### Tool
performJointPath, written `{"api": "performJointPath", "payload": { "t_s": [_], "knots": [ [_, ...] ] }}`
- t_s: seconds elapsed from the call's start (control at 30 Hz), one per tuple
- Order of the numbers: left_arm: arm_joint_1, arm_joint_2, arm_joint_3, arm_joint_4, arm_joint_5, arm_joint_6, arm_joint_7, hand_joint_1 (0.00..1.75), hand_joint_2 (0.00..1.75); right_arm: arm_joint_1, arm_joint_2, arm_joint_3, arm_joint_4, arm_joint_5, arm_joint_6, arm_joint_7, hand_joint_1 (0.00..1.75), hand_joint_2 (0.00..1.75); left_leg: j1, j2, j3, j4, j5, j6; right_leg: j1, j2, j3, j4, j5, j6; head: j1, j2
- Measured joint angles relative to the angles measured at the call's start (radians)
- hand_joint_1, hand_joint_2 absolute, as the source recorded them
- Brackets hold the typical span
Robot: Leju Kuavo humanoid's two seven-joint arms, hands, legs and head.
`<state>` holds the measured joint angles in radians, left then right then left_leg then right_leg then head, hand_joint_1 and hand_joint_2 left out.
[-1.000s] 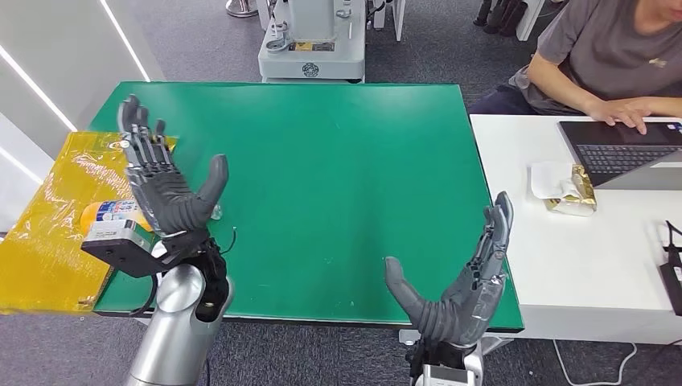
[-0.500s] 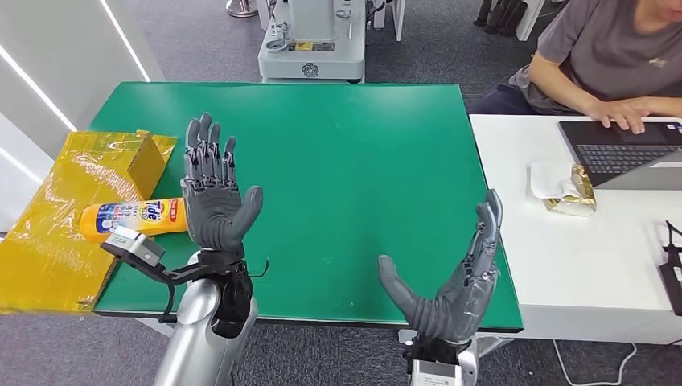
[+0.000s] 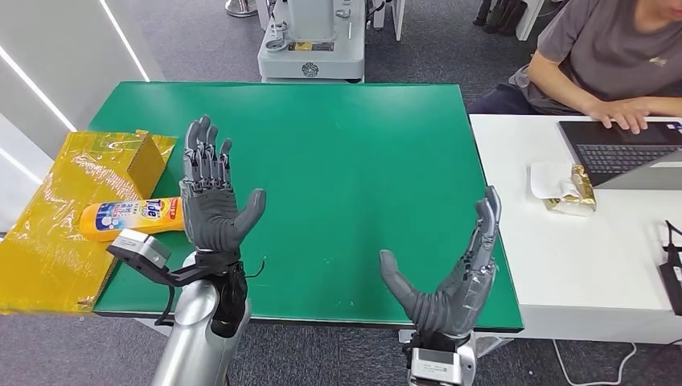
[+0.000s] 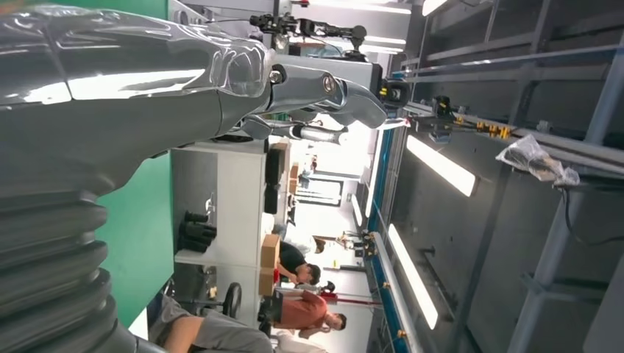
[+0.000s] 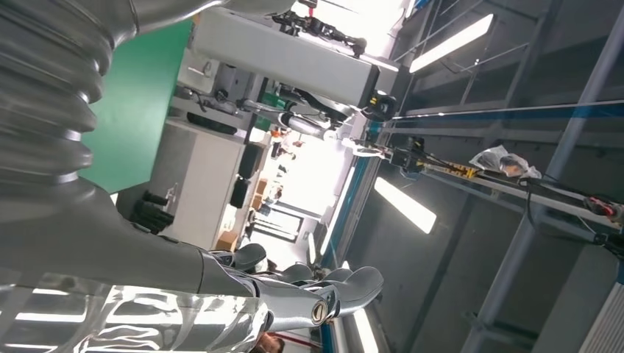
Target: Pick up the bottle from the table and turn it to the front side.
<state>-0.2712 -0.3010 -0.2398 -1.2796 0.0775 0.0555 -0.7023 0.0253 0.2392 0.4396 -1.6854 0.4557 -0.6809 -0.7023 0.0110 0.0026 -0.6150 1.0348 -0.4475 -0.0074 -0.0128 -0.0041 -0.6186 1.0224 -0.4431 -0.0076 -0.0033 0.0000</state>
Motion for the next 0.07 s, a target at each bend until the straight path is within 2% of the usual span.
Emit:
{"api": "performJointPath", "payload": {
  "t_s": [0.07],
  "knots": [
    [0.0,0.0,0.0,0.0,-0.003,0.004,0.0,0.0,1.75,0.0,0.0,0.0,0.003,-0.007,0.0,0.0,0.0,1.75,0.0,0.0,0.0,0.0,0.0,0.0,0.0,0.0,0.0,0.0,0.0,0.0,0.0,0.0]
  ]
}}
